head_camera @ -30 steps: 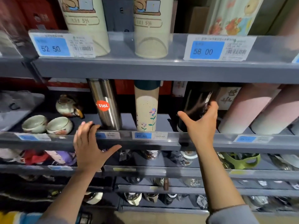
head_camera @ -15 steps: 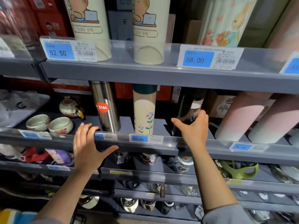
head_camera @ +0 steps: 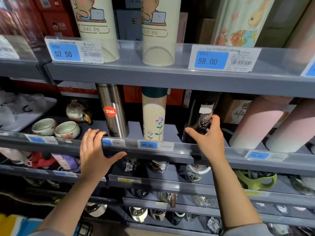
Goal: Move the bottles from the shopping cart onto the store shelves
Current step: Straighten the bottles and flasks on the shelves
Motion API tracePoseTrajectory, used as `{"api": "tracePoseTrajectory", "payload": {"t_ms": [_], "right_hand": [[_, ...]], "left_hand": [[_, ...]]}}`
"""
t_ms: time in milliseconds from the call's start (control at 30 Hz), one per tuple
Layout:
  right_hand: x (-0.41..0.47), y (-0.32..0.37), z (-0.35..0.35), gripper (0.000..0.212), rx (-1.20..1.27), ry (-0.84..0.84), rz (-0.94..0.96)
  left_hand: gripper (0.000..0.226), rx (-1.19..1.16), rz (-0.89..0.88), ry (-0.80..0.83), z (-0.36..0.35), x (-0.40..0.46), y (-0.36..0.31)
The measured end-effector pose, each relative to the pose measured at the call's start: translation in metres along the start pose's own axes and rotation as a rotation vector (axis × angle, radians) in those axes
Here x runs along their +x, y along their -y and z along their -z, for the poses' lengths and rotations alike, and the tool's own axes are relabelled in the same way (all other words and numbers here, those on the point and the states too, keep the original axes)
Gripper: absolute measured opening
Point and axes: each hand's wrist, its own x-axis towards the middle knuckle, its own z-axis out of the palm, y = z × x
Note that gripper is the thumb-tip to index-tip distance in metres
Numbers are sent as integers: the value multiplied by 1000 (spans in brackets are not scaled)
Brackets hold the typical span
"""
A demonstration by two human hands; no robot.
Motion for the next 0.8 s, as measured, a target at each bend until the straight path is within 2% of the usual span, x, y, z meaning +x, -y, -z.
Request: {"api": "tracePoseTrajectory", "payload": {"t_ms": [167,333,467,800], "right_hand": [[-1,3,-7,68,-143,-70,43],[-1,2,-2,69,-61,6,20],[-1,1,0,60,-38,51,-5],[-6,3,-13,75,-178,-86,4]], "left_hand": [[107,-4,-11,-9,-1,0,0],[106,4,-25,-20,-2,0,1],[108,-2,-15,-19,-3,0,1],[110,-4,-11,-13,-4,1,2]]}}
